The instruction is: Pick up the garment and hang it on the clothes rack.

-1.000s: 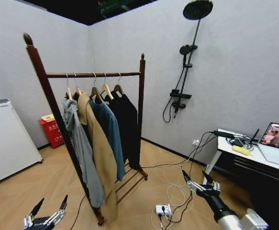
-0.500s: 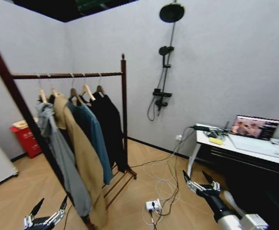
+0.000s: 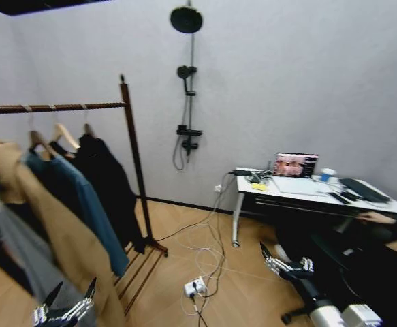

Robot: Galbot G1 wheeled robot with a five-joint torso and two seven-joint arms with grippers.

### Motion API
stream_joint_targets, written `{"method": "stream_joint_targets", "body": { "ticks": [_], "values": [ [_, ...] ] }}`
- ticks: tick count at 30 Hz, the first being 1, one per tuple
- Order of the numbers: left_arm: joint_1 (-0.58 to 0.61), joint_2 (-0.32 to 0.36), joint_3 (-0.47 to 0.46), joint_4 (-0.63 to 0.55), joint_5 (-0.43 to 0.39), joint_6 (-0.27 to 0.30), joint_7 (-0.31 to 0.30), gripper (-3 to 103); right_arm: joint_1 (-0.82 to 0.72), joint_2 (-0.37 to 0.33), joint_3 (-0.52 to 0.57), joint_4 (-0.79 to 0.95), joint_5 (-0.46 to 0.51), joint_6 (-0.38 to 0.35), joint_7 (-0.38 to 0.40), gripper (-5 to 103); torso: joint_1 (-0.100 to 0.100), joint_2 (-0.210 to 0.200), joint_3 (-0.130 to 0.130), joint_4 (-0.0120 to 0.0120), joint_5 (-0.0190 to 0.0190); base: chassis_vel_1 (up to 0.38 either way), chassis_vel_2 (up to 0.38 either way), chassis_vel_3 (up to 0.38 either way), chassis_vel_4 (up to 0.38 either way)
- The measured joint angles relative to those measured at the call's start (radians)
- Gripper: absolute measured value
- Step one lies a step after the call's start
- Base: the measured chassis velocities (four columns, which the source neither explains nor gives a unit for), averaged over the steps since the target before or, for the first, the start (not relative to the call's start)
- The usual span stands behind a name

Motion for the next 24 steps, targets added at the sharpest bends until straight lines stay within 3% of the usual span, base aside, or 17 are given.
{"method": "stream_joint_targets", "body": {
  "ticks": [24],
  "values": [
    [0.0, 0.0, 0.0, 0.0, 0.0, 0.0, 0.0, 100, 0.0, 0.0, 0.0, 0.0, 0.0, 0.0, 0.0, 100, 0.0, 0.0, 0.0, -0.0002, -0.0002, -0.121, -0.116, -0.126, -0.128]
  ]
}}
